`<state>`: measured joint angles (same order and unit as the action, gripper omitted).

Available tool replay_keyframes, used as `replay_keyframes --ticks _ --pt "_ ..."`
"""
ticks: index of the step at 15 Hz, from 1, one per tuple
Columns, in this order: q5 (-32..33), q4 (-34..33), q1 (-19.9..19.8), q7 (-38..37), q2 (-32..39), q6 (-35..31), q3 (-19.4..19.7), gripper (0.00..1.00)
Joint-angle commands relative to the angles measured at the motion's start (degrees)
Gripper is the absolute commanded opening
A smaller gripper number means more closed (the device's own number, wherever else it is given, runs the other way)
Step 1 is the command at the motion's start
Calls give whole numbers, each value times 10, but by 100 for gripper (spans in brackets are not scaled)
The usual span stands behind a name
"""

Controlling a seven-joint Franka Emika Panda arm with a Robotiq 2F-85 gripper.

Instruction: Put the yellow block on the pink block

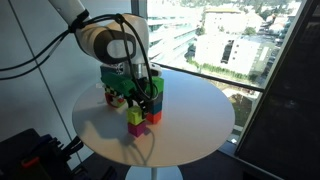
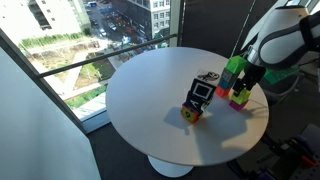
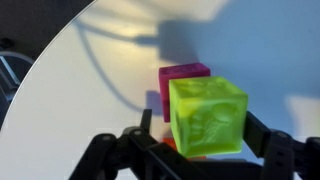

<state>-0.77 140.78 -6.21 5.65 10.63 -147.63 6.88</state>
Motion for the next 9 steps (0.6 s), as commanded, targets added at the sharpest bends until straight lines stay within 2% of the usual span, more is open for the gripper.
replay_keyframes --ticks 1,9 --pt "-9 -13 -12 21 -11 42 -5 100" --pt "-25 -23 -14 31 -51 98 -4 100"
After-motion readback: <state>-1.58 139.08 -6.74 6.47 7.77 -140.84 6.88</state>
